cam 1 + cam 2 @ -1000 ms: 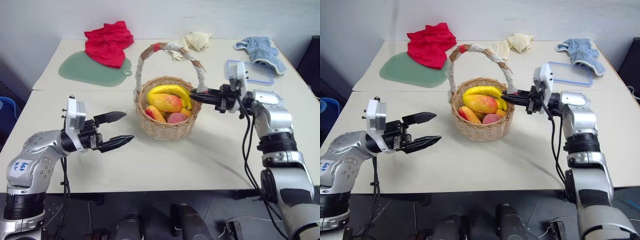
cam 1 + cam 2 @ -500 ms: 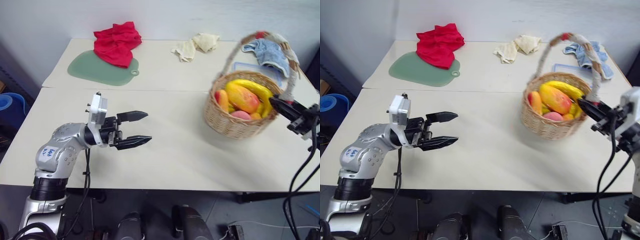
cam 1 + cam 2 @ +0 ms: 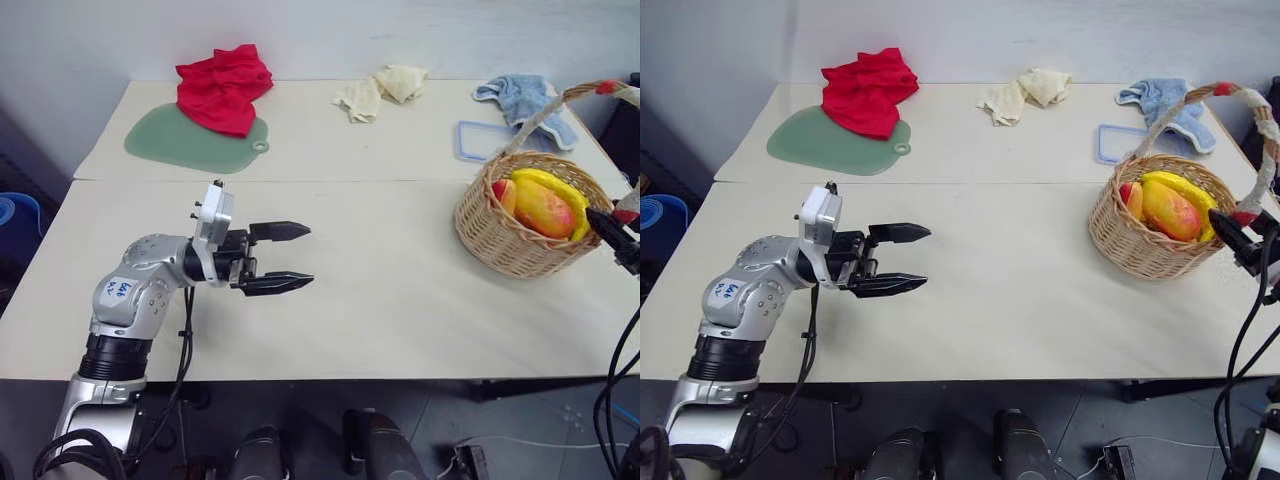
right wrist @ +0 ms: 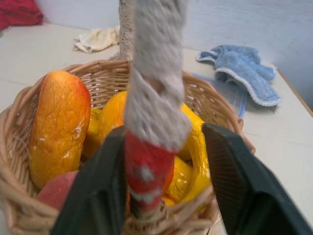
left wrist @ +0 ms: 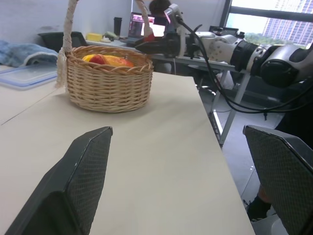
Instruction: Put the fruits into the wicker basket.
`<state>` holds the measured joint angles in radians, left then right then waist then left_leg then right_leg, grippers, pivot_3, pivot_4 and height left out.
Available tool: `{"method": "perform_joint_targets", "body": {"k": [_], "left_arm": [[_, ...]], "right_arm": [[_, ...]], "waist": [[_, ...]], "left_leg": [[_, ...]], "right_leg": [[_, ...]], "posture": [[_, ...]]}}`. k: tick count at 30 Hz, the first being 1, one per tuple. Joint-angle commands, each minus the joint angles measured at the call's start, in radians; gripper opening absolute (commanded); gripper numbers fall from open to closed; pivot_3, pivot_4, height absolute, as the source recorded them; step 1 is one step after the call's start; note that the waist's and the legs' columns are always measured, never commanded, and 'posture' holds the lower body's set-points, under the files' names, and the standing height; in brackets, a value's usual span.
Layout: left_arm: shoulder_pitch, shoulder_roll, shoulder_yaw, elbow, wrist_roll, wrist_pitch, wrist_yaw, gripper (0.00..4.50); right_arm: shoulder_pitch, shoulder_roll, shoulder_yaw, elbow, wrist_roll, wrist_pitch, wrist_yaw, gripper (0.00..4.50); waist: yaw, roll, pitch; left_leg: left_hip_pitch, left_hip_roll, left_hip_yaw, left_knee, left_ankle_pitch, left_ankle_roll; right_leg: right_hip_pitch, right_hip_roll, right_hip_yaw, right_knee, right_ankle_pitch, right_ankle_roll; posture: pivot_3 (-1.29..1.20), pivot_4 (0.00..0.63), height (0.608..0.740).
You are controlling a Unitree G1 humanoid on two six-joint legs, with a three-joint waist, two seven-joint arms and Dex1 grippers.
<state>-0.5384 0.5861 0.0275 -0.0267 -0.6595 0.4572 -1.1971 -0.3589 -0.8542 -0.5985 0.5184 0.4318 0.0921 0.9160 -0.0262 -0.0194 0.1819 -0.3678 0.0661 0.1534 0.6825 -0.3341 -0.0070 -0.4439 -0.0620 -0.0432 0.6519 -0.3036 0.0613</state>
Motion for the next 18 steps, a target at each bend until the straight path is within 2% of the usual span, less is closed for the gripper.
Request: {"method": "perform_joint_targets", "body": {"k": [1,3,8,10,13,16,18], "left_arm": [[0.032,0.03,0.039,-0.018,0.01,-0.021,-0.004,4.5],[0.048,0.046,0.046,-0.008,0.019,-0.032,-0.008,4.5],[0.168,0.106,0.116,-0.015,0.052,-0.063,0.025,4.5],[0.24,0.141,0.143,-0.021,0.083,-0.093,0.033,4.5],[0.339,0.176,0.173,-0.019,0.132,-0.149,0.042,4.5],[0.425,0.198,0.17,-0.005,0.217,-0.273,0.036,4.5],[0.467,0.193,0.17,-0.024,0.251,-0.328,0.054,4.5]], "right_arm": [[0.131,-0.046,-0.095,-0.177,0.037,0.013,0.009,3.84],[0.205,-0.048,-0.13,-0.254,0.043,0.027,-0.007,4.47],[0.452,0.009,-0.281,-0.458,0.128,0.065,0.053,4.47],[0.525,0.056,-0.283,-0.518,0.154,0.051,0.075,4.47],[0.588,0.117,-0.202,-0.569,0.114,-0.025,0.105,4.47],[0.658,0.141,0.011,-0.606,0.035,-0.161,0.273,4.47],[0.599,0.177,0.121,-0.586,0.008,-0.243,0.296,4.47]], "waist": [[0.005,0.0,0.0],[0.007,0.0,0.0],[0.004,0.001,0.0],[-0.001,0.0,-0.001],[-0.008,-0.001,-0.001],[-0.007,0.0,-0.001],[-0.005,-0.001,-0.001]], "left_leg": [[0.0,0.0,0.0,0.0,0.0,0.0],[0.0,0.0,-0.001,0.0,0.0,0.0],[0.0,-0.001,-0.001,0.0,0.0,0.0],[0.001,0.001,-0.002,-0.002,-0.001,-0.002],[0.002,0.003,-0.001,-0.002,-0.001,-0.003],[0.005,0.002,0.001,-0.003,-0.002,-0.003],[0.011,0.002,0.001,-0.005,-0.003,-0.003]], "right_leg": [[0.0,0.0,0.0,0.0,0.0,0.0],[0.0,-0.001,0.0,0.0,0.0,0.0],[0.0,0.0,0.001,0.0,0.0,0.0],[0.001,-0.001,0.001,-0.001,0.0,0.0],[0.001,0.0,0.003,-0.001,-0.001,-0.001],[0.001,-0.001,0.005,0.0,-0.001,-0.001],[0.007,-0.001,0.005,-0.002,-0.001,-0.002]], "posture": [[0.0,0.15,0.74],[0.0,0.15,0.74],[0.0,0.15,0.74],[0.0,0.15,0.74],[0.0,0.15,0.74],[0.0,0.15,0.74],[0.0,0.15,0.74]]}}
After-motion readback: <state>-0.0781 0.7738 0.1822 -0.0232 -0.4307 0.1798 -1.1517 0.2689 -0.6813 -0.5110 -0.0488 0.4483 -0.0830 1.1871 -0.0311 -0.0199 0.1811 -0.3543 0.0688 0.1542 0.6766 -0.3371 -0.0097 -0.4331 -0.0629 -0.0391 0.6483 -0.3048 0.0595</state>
